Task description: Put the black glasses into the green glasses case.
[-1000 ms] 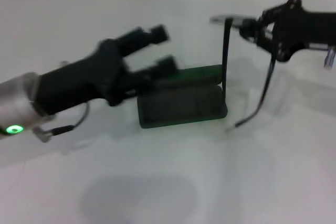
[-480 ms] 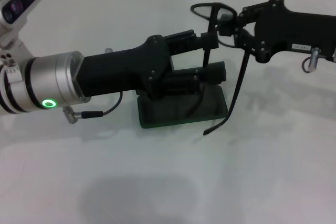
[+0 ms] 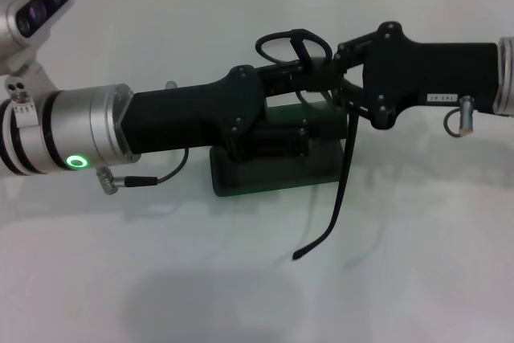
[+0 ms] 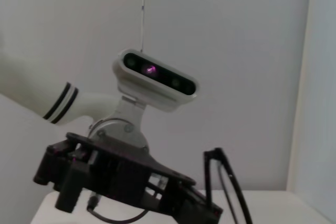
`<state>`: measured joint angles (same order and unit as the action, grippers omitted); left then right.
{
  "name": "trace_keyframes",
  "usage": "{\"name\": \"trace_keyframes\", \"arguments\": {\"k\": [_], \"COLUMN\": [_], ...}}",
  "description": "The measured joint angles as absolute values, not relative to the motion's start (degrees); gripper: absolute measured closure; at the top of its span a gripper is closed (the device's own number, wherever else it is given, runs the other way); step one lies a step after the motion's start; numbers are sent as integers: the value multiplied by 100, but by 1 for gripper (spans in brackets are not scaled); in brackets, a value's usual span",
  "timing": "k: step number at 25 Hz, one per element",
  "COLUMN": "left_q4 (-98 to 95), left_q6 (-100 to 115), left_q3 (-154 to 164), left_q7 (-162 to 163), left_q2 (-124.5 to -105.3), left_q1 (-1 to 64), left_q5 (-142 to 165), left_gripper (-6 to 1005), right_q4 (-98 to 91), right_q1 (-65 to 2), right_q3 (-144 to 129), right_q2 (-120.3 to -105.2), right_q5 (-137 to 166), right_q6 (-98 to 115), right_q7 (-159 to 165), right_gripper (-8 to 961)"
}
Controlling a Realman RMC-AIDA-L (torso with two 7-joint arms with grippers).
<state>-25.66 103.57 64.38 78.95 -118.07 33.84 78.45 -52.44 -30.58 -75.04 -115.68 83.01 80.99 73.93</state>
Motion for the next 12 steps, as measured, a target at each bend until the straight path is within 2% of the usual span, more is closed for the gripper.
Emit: {"name": "trace_keyframes", "arguments": {"k": [6, 12], "left_q4": [-2569, -2672], "left_q6": [10434, 10569], "left_q3": [6436, 6424], "left_q7": [7883, 7885], "left_q2": [-11795, -11690], "left_q1": [3280, 3086], "left_q5": [7849, 7898], "left_gripper": [210, 212], "right_q4": [-5258, -5262], "right_q1": [-3064, -3001], "right_q3": [-7491, -7207], "right_q2": [-11558, -11519], "right_q5": [8439, 8439], "right_q6": [8133, 8308], "right_q7": [7508, 7480], "right_gripper": [836, 834]}}
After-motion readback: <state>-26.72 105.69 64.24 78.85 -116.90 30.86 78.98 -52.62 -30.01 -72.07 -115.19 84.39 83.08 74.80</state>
